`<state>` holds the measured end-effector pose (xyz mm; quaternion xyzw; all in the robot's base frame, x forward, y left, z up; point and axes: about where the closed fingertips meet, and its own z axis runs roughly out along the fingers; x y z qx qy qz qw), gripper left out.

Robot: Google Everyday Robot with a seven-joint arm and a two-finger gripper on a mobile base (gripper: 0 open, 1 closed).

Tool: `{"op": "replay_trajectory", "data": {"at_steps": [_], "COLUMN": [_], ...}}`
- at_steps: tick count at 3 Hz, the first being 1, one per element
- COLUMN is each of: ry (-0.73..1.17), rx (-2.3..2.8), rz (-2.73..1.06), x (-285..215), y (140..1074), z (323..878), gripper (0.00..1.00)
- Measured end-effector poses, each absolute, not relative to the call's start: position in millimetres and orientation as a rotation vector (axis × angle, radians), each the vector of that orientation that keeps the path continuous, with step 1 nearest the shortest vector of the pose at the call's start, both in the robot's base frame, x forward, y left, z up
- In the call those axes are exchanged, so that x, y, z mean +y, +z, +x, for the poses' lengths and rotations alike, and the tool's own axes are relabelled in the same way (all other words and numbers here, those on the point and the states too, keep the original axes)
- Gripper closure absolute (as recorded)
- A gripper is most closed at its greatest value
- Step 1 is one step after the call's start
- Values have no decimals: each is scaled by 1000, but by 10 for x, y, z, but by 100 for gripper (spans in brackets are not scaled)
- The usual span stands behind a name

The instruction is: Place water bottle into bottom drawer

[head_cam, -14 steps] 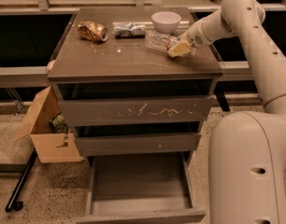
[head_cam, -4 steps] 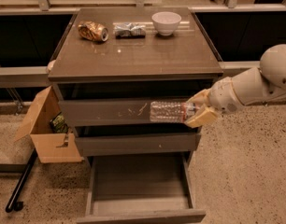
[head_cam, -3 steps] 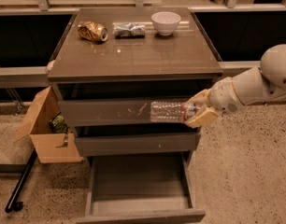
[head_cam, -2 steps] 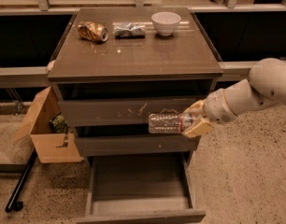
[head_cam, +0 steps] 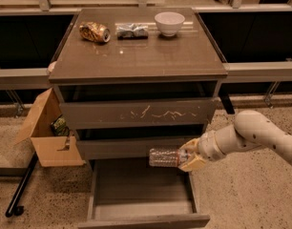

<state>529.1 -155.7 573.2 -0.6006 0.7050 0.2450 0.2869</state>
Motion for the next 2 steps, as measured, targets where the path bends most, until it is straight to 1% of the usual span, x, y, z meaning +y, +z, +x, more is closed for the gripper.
{"op": "replay_trajectory", "data": {"at_steps": [1,2], "ry": [655,620], "rx": [1884,1868], "rz": [-1605,-1648], "x": [-1557,-1582], "y": [5731,5408], "z": [5291,5350], "gripper": [100,100]}}
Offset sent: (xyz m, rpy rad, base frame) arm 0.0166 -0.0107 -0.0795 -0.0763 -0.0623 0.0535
